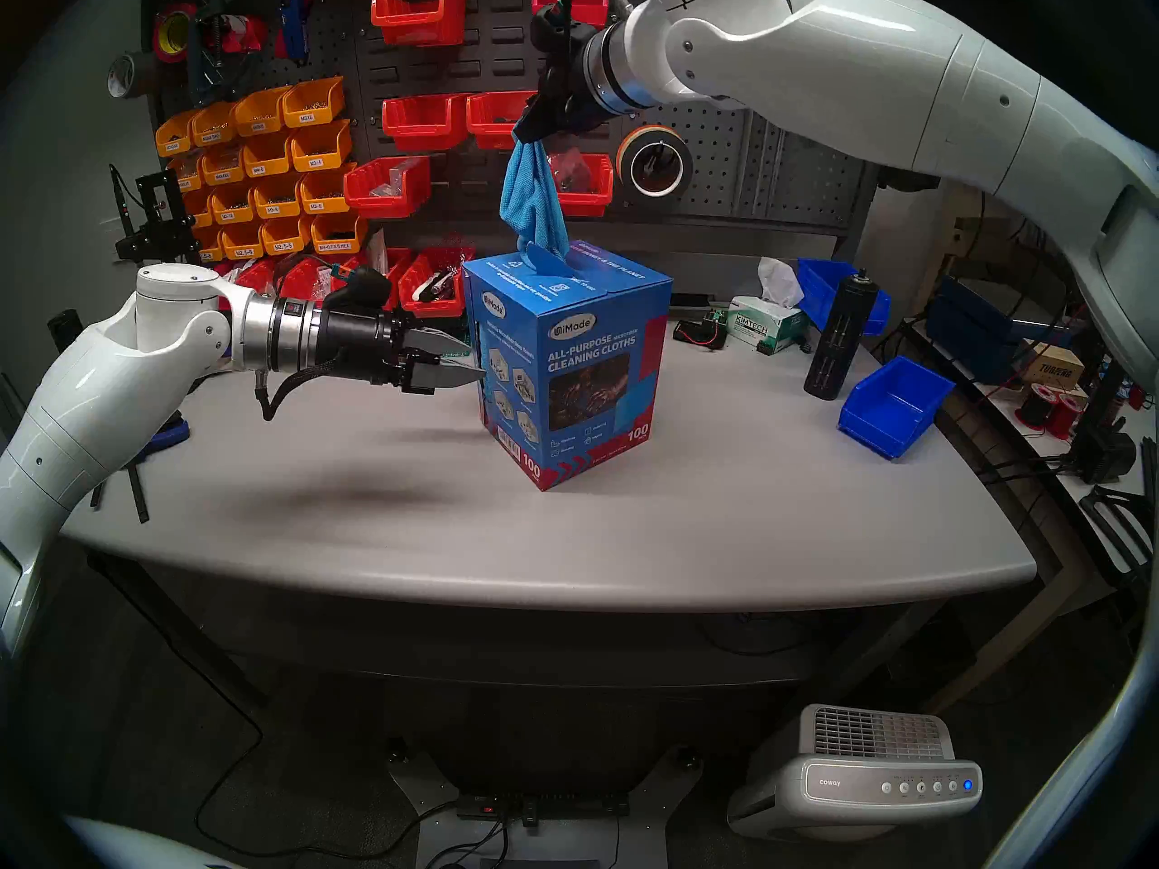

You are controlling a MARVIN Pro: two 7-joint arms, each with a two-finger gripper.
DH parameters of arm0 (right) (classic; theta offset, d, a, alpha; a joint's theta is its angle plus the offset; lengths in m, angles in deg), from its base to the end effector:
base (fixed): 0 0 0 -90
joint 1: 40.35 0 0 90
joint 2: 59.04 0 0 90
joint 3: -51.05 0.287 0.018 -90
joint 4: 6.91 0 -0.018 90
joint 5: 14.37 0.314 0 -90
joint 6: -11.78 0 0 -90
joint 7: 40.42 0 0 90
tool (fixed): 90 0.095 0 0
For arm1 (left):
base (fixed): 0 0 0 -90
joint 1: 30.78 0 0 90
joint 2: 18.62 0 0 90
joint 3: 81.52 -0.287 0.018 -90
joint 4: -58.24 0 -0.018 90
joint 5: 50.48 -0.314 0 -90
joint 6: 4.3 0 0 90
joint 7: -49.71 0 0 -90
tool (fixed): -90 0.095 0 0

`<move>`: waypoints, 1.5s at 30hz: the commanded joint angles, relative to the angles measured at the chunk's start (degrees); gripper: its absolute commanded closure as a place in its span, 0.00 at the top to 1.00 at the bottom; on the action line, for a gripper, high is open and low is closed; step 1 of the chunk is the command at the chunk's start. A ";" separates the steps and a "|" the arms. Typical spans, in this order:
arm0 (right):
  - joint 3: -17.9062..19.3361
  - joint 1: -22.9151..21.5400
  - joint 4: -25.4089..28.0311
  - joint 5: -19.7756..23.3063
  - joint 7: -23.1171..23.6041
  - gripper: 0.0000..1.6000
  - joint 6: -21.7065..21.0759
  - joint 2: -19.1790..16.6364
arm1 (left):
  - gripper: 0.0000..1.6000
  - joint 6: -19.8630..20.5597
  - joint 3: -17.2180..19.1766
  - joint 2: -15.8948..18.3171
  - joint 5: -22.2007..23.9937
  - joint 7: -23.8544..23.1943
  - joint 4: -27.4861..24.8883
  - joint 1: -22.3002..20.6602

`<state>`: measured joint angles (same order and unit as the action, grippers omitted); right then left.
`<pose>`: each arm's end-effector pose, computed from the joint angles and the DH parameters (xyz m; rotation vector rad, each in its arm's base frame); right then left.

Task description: Take out a shop towel

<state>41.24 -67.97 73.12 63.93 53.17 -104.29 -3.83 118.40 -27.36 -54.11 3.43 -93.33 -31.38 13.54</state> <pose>0.5247 0.1092 0.1495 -2.0561 -1.3500 -1.9250 0.4592 0.0531 -0.0746 1.8039 -1.0836 1.1507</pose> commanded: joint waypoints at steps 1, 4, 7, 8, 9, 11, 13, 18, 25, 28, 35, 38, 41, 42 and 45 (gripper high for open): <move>2.09 -3.15 -3.14 -1.84 0.96 0.00 2.49 1.31 | 1.00 -0.21 1.42 0.14 0.44 0.04 -0.16 -1.58; 2.16 -3.31 -4.13 -2.31 1.66 0.00 3.01 1.73 | 1.00 -0.21 1.42 0.14 0.44 0.04 -0.16 -1.58; 2.26 -3.45 -4.93 -2.65 2.05 0.00 3.42 2.04 | 1.00 -0.21 1.42 0.14 0.44 0.04 -0.16 -1.57; 2.33 -3.59 -5.63 -2.99 2.44 0.00 3.81 2.29 | 1.00 -0.21 1.42 0.14 0.44 0.03 -0.16 -1.57; 2.33 -3.59 -5.63 -2.99 2.44 0.00 3.81 2.29 | 1.00 -0.21 1.42 0.14 0.44 0.03 -0.16 -1.57; 2.40 -3.69 -6.41 -3.35 2.98 0.00 4.26 2.60 | 1.00 -0.21 1.42 0.14 0.44 0.03 -0.16 -1.57; 2.41 -3.71 -6.60 -3.43 3.12 0.00 4.36 2.68 | 1.00 -0.21 1.42 0.14 0.44 0.03 -0.16 -1.58; 2.61 -3.81 -7.74 -3.88 3.83 0.00 5.06 3.14 | 1.00 -0.21 1.43 0.14 0.44 0.03 -0.16 -1.58; 2.75 -3.85 -9.07 -4.42 4.31 0.00 5.81 3.79 | 1.00 -0.20 1.43 0.14 0.45 0.03 -0.16 -1.58; 2.81 -3.88 -9.63 -4.60 4.40 0.00 6.07 4.12 | 1.00 -0.20 1.44 0.14 0.45 0.03 -0.16 -1.58; 2.96 -3.93 -10.82 -4.98 4.71 0.00 6.64 4.76 | 1.00 -0.20 1.44 0.14 0.45 0.03 -0.16 -1.58; 3.01 -3.97 -11.18 -5.11 4.84 0.00 6.84 4.90 | 1.00 -0.20 1.44 0.14 0.45 0.03 -0.16 -1.58; 3.09 -4.07 -11.50 -5.25 4.91 0.00 7.04 4.97 | 1.00 -0.20 1.43 0.14 0.45 0.03 -0.16 -1.58; 3.11 -4.10 -11.57 -5.28 4.96 0.00 7.07 4.98 | 1.00 -0.20 1.43 0.14 0.45 0.03 -0.16 -1.58; 3.17 -4.11 -11.74 -5.38 5.04 0.00 7.23 5.01 | 1.00 -0.20 1.44 0.14 0.45 0.03 -0.16 -1.58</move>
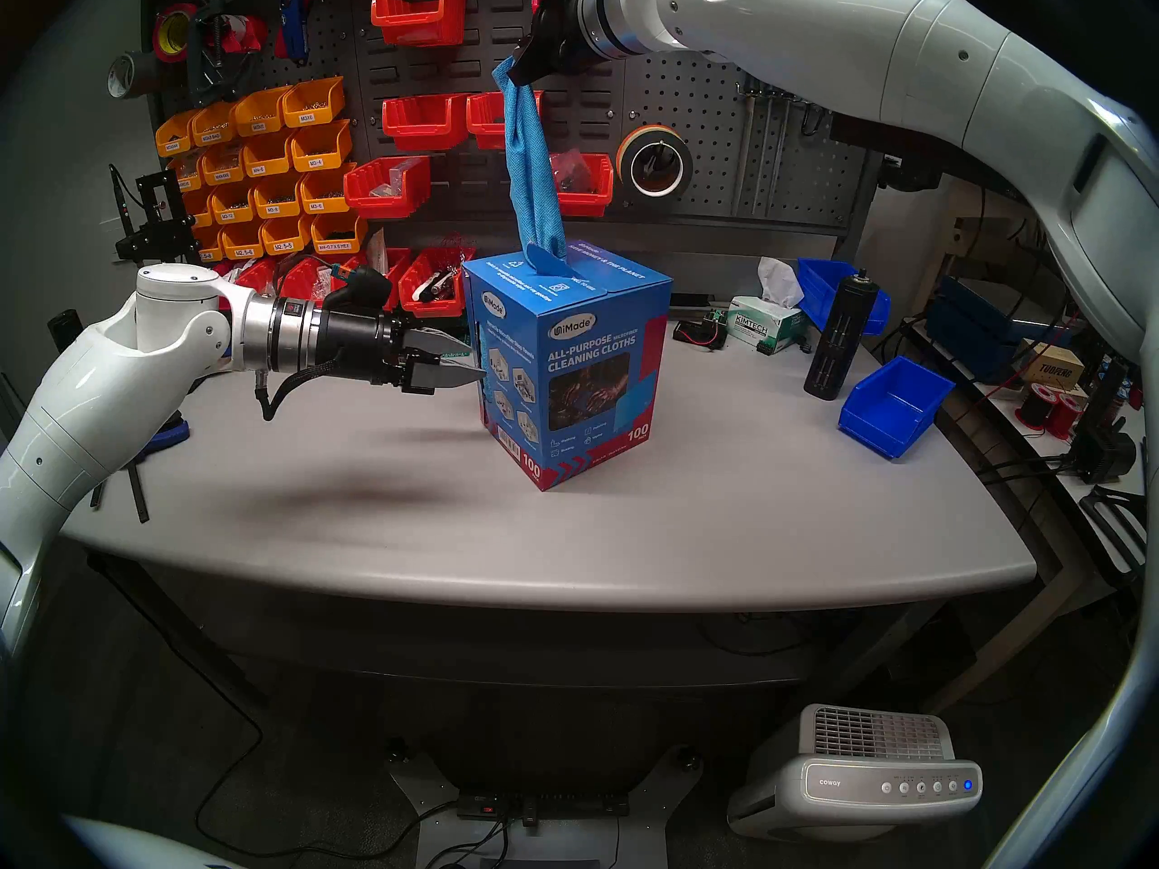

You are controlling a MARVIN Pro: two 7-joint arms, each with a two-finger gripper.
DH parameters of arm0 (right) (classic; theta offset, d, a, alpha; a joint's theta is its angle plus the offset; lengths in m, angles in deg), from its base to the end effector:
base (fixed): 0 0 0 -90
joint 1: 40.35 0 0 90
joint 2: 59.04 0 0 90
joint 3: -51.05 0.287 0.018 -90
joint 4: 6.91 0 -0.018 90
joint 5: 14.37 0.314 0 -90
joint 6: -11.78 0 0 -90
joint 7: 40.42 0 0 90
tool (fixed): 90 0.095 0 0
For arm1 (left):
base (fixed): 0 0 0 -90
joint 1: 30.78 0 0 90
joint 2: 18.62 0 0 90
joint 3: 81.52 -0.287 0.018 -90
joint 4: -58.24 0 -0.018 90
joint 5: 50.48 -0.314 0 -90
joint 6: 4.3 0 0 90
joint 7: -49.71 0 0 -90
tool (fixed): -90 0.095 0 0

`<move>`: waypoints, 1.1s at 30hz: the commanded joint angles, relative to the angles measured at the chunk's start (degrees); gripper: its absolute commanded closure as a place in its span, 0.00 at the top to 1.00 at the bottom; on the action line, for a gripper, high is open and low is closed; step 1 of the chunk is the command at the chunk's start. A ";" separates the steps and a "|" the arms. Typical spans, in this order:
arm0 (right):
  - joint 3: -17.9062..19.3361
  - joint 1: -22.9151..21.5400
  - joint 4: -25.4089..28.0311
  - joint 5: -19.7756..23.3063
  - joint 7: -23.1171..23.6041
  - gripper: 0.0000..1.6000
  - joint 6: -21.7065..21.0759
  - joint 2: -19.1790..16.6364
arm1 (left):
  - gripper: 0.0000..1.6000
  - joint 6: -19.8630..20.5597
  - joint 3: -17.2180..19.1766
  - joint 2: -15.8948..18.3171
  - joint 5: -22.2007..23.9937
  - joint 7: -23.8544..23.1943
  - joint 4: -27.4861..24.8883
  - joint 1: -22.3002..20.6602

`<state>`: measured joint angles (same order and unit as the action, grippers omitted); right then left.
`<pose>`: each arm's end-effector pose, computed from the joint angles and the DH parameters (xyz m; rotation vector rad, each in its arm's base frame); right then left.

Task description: Take out a shop towel

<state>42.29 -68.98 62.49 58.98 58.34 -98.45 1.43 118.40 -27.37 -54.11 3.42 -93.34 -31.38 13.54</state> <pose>0.5463 0.1130 0.1909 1.9090 1.3757 2.0653 0.4592 0.0531 -0.0747 1.8039 -1.0839 1.1504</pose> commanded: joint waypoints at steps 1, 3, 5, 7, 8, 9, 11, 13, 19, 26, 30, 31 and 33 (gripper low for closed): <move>2.16 -3.07 -1.17 -0.47 -0.09 0.00 1.47 -0.24 | 1.00 -0.20 1.44 0.14 0.46 0.04 -0.16 -1.58; 2.20 -3.04 -1.19 -0.47 -0.04 0.00 1.54 -0.26 | 1.00 -0.20 1.44 0.14 0.47 0.04 -0.16 -1.58; 2.25 -3.01 -1.19 -0.47 0.01 0.00 1.61 -0.28 | 1.00 -0.20 1.44 0.14 0.47 0.04 -0.16 -1.59; 2.28 -3.01 -1.19 -0.51 -0.01 0.00 1.71 -0.30 | 1.00 -0.20 1.44 0.14 0.47 0.04 -0.16 -1.59; 2.30 -3.05 -1.24 -0.57 0.00 0.00 1.78 -0.30 | 1.00 -0.20 1.44 0.14 0.47 0.04 -0.16 -1.59; 2.33 -3.10 -1.29 -0.59 0.01 0.00 1.79 -0.29 | 1.00 -0.20 1.44 0.14 0.47 0.04 -0.16 -1.58; 2.37 -3.18 -1.38 -0.64 0.02 0.00 1.84 -0.27 | 1.00 -0.20 1.44 0.14 0.46 0.04 -0.16 -1.58; 2.43 -3.28 -1.53 -0.71 0.06 0.00 1.89 -0.22 | 1.00 -0.20 1.44 0.14 0.46 0.04 -0.16 -1.58; 2.61 -3.41 -2.09 -0.98 0.24 0.00 2.25 0.08 | 1.00 -0.20 1.43 0.14 0.46 0.04 -0.16 -1.58; 2.93 -3.73 -3.13 -1.37 0.57 0.00 2.78 0.65 | 1.00 -0.20 1.43 0.14 0.45 0.04 -0.16 -1.58; 3.06 -3.90 -3.75 -1.60 0.89 0.00 3.02 0.97 | 1.00 -0.20 1.43 0.14 0.46 0.04 -0.16 -1.58; 3.08 -3.92 -3.90 -1.65 1.00 0.00 3.08 1.04 | 1.00 -0.20 1.43 0.14 0.46 0.04 -0.16 -1.58; 3.07 -3.93 -4.10 -1.77 1.15 0.00 3.22 1.13 | 1.00 -0.20 1.44 0.14 0.46 0.04 -0.16 -1.58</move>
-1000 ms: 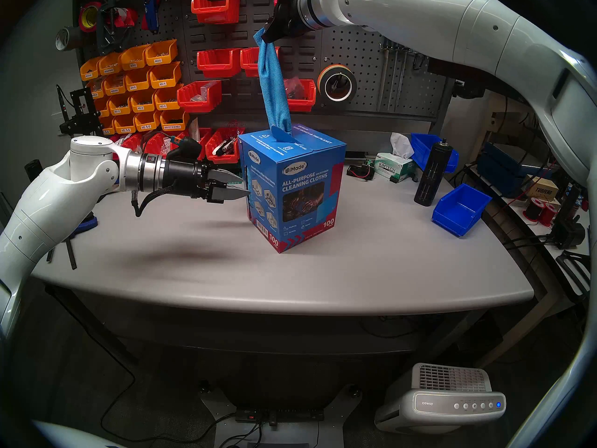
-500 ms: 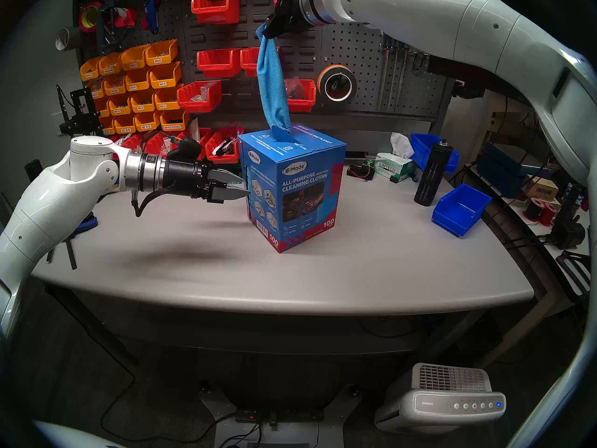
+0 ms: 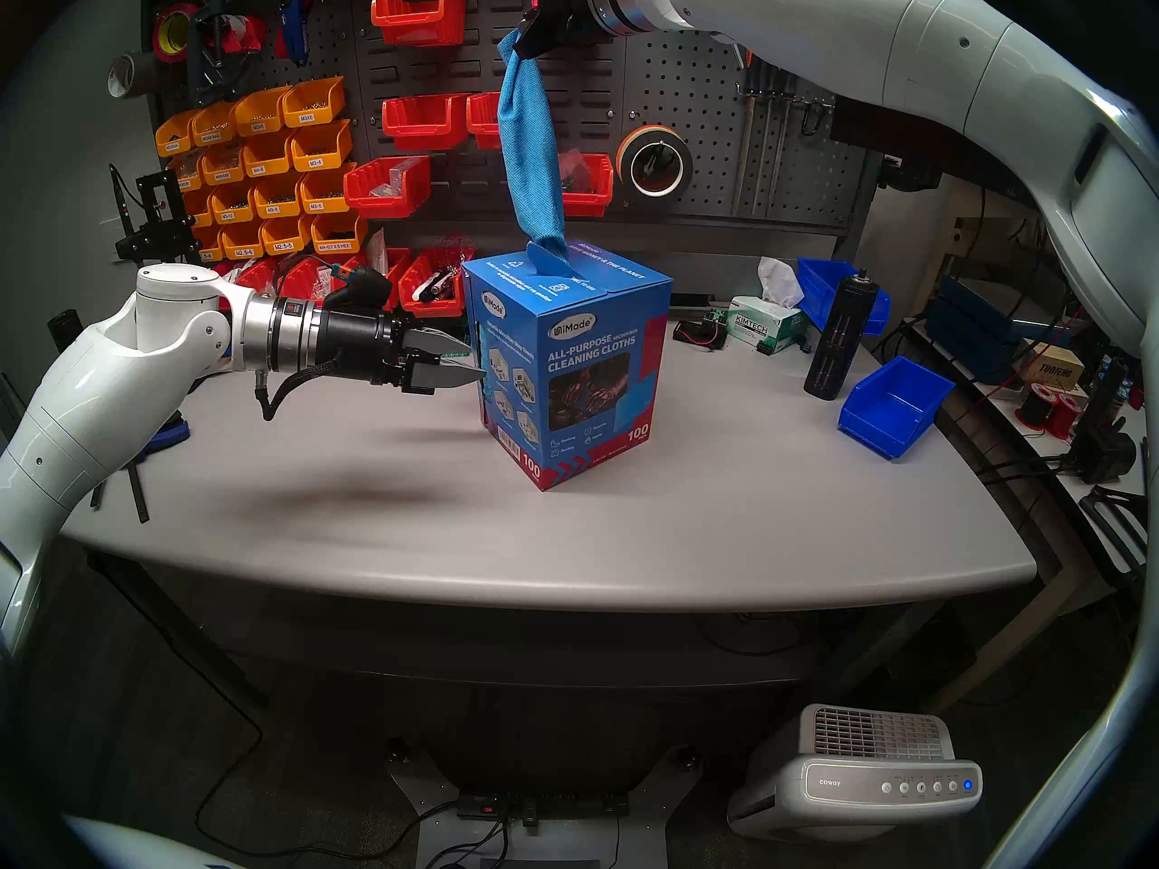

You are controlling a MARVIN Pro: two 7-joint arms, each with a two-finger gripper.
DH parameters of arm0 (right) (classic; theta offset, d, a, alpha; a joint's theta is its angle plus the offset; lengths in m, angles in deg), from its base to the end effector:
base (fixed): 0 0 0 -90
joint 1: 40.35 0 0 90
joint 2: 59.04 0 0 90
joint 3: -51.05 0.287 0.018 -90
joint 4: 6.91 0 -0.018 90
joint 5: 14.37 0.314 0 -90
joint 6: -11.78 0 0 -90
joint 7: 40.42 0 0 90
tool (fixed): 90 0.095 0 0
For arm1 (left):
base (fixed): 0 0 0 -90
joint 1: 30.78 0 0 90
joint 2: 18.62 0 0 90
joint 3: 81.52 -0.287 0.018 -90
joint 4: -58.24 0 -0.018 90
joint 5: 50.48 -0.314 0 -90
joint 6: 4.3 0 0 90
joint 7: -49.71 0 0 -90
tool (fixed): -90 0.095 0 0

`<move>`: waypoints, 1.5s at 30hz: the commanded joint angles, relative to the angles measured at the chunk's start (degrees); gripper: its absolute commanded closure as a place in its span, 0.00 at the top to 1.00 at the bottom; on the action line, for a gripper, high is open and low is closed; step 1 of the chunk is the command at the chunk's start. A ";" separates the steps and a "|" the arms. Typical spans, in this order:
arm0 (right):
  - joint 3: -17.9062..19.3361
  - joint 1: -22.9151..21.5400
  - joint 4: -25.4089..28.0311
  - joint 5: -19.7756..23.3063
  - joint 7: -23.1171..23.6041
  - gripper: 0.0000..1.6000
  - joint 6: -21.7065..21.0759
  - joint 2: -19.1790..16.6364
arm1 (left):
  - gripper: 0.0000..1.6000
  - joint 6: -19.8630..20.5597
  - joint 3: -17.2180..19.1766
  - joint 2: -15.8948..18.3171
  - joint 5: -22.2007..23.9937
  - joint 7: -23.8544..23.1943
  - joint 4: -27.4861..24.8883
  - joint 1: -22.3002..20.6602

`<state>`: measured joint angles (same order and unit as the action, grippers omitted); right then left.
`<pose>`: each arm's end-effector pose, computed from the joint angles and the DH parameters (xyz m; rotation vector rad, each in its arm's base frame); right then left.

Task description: Take out a shop towel

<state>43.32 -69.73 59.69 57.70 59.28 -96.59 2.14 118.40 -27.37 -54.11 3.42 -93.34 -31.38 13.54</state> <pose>0.5485 0.1079 0.2121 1.8428 1.3510 2.1229 0.4592 0.0531 -0.0747 1.8039 -1.0839 1.1504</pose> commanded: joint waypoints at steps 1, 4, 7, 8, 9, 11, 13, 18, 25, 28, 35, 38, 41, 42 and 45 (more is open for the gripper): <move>2.04 -3.18 -1.39 -0.51 0.29 0.00 1.41 0.47 | 1.00 -0.20 1.44 0.14 0.47 0.04 -0.16 -1.58; 2.07 -3.15 -1.66 -0.57 0.54 0.00 1.55 0.58 | 1.00 -0.20 1.45 0.13 0.47 0.04 -0.16 -1.59; 2.09 -3.13 -1.81 -0.58 0.68 0.00 1.62 0.66 | 1.00 -0.19 1.45 0.13 0.48 0.04 -0.16 -1.59; 2.10 -3.12 -1.88 -0.59 0.72 0.00 1.64 0.70 | 1.00 -0.19 1.45 0.13 0.48 0.04 -0.16 -1.59; 2.10 -3.12 -1.92 -0.61 0.75 0.00 1.65 0.73 | 1.00 -0.19 1.45 0.13 0.48 0.04 -0.16 -1.59; 2.10 -3.10 -2.02 -0.67 0.75 0.00 1.69 0.79 | 1.00 -0.19 1.45 0.13 0.48 0.04 -0.16 -1.59; 2.10 -3.11 -2.15 -0.73 0.78 0.00 1.72 0.83 | 1.00 -0.19 1.45 0.13 0.48 0.04 -0.16 -1.59; 2.10 -3.12 -2.38 -0.82 0.92 0.00 1.74 0.92 | 1.00 -0.19 1.45 0.13 0.48 0.04 -0.16 -1.59; 2.22 -3.39 -3.27 -1.13 1.16 0.00 2.01 1.32 | 1.00 -0.20 1.44 0.14 0.47 0.04 -0.16 -1.59; 2.27 -3.42 -3.54 -1.20 1.24 0.00 2.10 1.46 | 1.00 -0.20 1.44 0.14 0.47 0.04 -0.16 -1.59; 2.46 -3.51 -4.17 -1.36 1.46 0.00 2.28 1.89 | 1.00 -0.20 1.44 0.14 0.47 0.04 -0.16 -1.59; 2.55 -3.65 -4.54 -1.51 1.63 0.00 2.39 2.11 | 1.00 -0.20 1.44 0.14 0.47 0.04 -0.16 -1.58; 2.61 -3.77 -4.86 -1.63 1.80 0.00 2.48 2.29 | 1.00 -0.20 1.44 0.14 0.47 0.04 -0.16 -1.58; 2.63 -3.80 -4.95 -1.66 1.86 0.00 2.48 2.34 | 1.00 -0.20 1.44 0.14 0.47 0.04 -0.16 -1.58; 2.66 -3.88 -5.14 -1.75 1.95 0.00 2.54 2.45 | 1.00 -0.20 1.44 0.14 0.46 0.04 -0.16 -1.58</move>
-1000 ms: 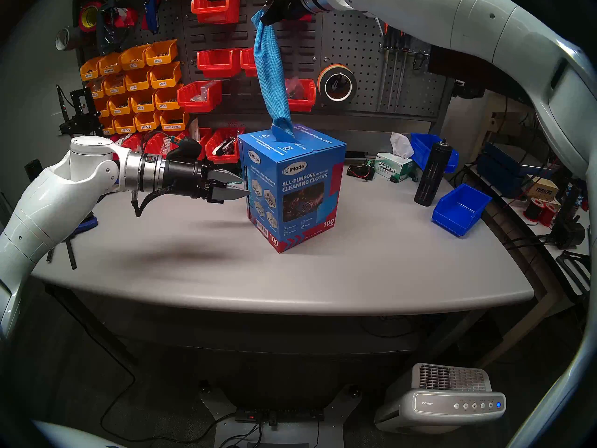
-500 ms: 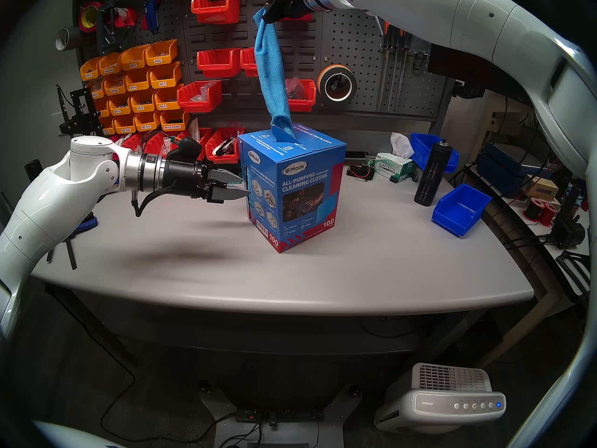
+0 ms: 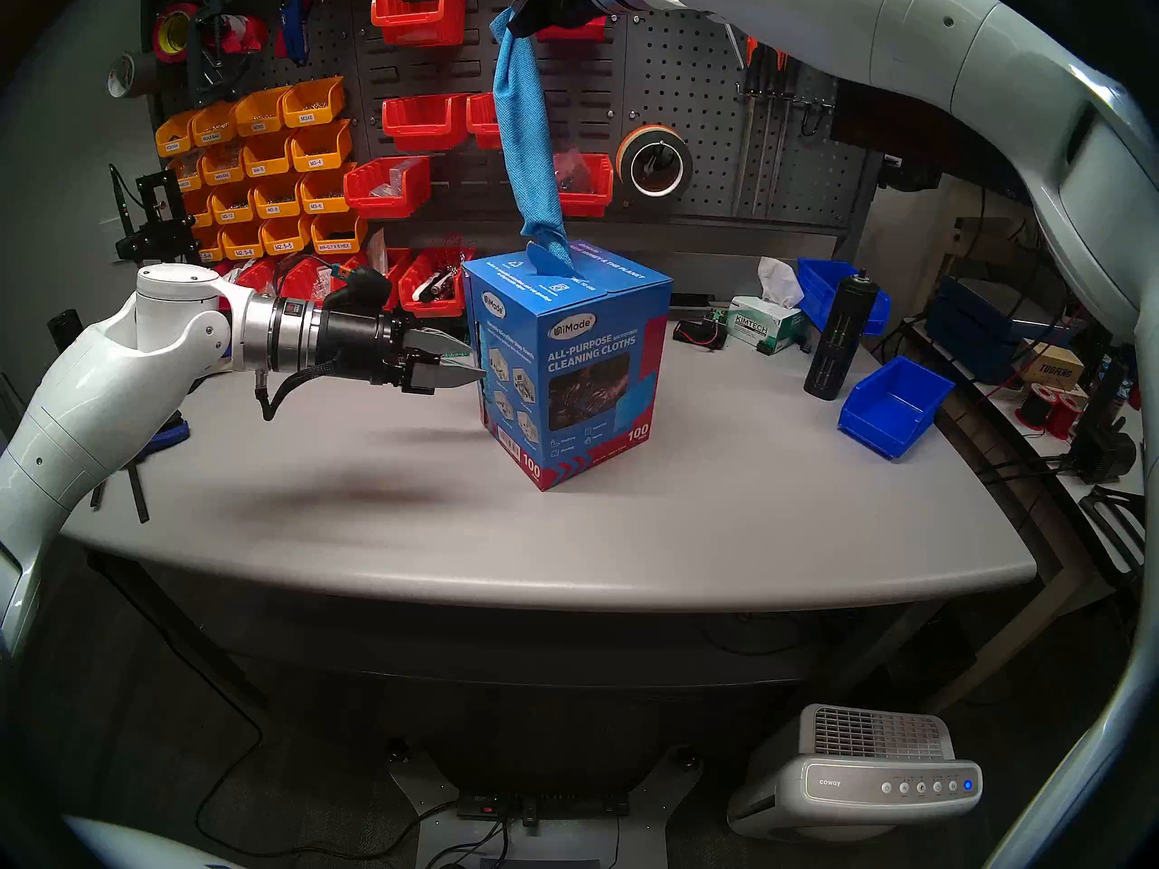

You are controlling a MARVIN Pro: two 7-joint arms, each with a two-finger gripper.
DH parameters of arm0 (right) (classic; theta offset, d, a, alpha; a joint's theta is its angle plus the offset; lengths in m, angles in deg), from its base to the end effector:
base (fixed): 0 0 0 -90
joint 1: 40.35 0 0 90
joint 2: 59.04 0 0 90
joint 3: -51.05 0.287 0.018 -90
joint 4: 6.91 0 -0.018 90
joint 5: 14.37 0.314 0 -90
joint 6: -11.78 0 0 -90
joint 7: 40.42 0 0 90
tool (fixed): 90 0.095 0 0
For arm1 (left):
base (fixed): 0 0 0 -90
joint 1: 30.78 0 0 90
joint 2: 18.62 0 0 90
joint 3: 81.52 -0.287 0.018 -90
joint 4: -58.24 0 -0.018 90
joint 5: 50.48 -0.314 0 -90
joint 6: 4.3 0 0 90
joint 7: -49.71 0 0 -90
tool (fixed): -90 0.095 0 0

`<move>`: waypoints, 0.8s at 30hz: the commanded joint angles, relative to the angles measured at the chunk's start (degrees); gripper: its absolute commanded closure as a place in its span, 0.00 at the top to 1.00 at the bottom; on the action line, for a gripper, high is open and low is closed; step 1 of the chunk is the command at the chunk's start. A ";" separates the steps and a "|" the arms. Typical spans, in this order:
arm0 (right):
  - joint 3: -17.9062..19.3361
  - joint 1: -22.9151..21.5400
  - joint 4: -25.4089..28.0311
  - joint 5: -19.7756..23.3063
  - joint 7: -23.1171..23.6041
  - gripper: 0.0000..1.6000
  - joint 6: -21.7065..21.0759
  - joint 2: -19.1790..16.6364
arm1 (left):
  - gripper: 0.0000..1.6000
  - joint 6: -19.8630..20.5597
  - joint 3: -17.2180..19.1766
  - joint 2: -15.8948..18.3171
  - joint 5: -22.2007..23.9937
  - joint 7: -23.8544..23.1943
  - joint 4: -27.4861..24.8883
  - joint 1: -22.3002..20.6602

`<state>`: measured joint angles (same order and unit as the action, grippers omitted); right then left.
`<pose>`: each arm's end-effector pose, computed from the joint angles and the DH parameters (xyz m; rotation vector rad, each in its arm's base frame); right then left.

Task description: Take out a shop towel

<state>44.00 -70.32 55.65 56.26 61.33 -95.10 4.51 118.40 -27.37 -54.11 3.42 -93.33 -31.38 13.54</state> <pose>0.5520 0.1127 0.2291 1.7868 1.3629 2.1517 0.4592 0.0531 -0.0747 1.8041 -1.0838 1.1505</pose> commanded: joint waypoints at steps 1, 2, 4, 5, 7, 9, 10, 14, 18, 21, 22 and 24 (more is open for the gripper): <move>2.01 -3.35 -1.21 -0.37 -0.04 0.00 1.08 0.14 | 1.00 -0.20 1.44 0.14 0.46 0.04 -0.16 -1.58; 2.03 -3.40 -1.32 -0.42 0.02 0.00 1.10 0.20 | 1.00 -0.20 1.44 0.14 0.46 0.04 -0.16 -1.58; 2.08 -3.50 -1.61 -0.54 0.17 0.00 1.18 0.36 | 1.00 -0.20 1.44 0.14 0.46 0.04 -0.16 -1.58; 2.09 -3.52 -1.68 -0.57 0.22 0.00 1.20 0.40 | 1.00 -0.20 1.44 0.14 0.46 0.04 -0.16 -1.58; 2.11 -3.55 -1.75 -0.60 0.25 0.00 1.21 0.44 | 1.00 -0.20 1.44 0.14 0.46 0.04 -0.16 -1.58; 2.13 -3.61 -1.89 -0.70 0.35 0.00 1.25 0.50 | 1.00 -0.20 1.44 0.14 0.46 0.04 -0.16 -1.58; 2.14 -3.68 -1.98 -0.76 0.40 0.00 1.27 0.53 | 1.00 -0.20 1.44 0.14 0.46 0.04 -0.16 -1.58; 2.21 -3.91 -2.35 -1.00 0.60 0.00 1.39 0.68 | 1.00 -0.20 1.44 0.14 0.46 0.04 -0.16 -1.58; 2.34 -4.10 -2.80 -1.21 0.57 0.00 1.57 0.86 | 1.00 -0.20 1.43 0.14 0.46 0.04 -0.17 -1.58; 2.44 -4.23 -3.21 -1.33 0.64 0.00 1.69 0.99 | 1.00 -0.20 1.43 0.14 0.45 0.03 -0.17 -1.58; 2.44 -4.23 -3.21 -1.33 0.64 0.00 1.69 0.99 | 1.00 -0.20 1.43 0.14 0.45 0.03 -0.17 -1.58; 2.50 -4.26 -3.37 -1.44 1.03 0.00 2.00 1.01 | 1.00 -0.20 1.44 0.14 0.46 0.04 -0.16 -1.58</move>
<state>44.52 -71.27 53.36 55.16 62.37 -94.43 5.68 118.40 -27.37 -54.11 3.41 -93.34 -31.38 13.54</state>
